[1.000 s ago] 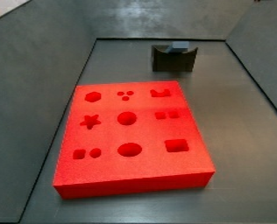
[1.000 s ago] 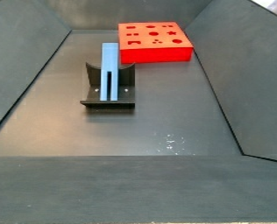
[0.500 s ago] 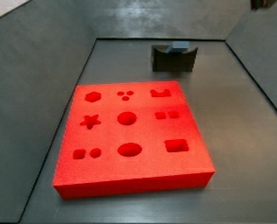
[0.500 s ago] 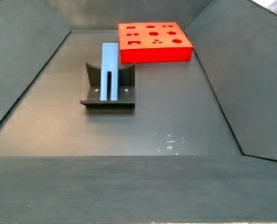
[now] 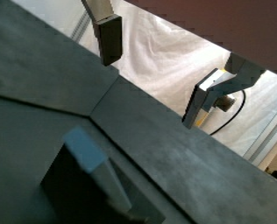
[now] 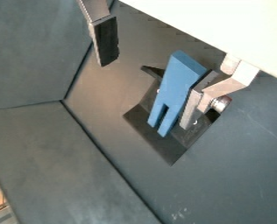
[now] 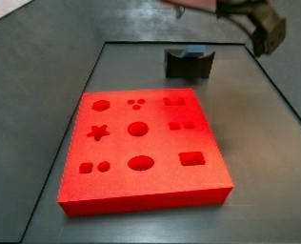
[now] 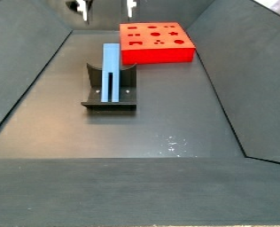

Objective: Pick up the double-square object. Move up. Rotate the double-square object. Place the double-square object on the fixture. Regrasp the double-square object. Move to above the board. Insert the double-square object.
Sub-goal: Regrasp the double-square object, then move to above the board.

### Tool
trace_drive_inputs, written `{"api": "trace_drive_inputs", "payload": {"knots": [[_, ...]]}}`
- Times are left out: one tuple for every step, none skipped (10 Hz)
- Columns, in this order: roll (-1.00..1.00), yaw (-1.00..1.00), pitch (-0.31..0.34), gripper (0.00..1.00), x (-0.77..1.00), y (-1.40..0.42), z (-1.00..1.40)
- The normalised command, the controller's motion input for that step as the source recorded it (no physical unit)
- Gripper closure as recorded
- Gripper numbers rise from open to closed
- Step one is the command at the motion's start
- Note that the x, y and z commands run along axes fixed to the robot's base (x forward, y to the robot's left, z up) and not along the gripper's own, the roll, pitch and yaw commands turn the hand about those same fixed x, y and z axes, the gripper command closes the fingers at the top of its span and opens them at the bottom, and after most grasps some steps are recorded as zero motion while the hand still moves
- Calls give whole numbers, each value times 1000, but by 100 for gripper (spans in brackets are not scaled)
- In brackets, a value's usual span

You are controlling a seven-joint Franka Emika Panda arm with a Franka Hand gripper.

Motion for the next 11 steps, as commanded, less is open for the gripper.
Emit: {"api": "trace_drive_inputs", "payload": {"knots": [[70,-19,-96,0,65,28,-1000],[69,-32,-88,0,70,24,-1000],[67,-39,-75,0,76,21,-1000],[65,-42,-53,0,82,21,-1000],[63,-40,-35,0,81,14,-869],[65,-33,-12,0,78,7,-653],[69,-24,7,0,77,0,-495],[72,-8,22,0,78,-2,-344],[71,6,25,0,79,-3,-207],[0,0,0,100,0,0,0],[-271,-290,39,100,35,-70,1000]]}}
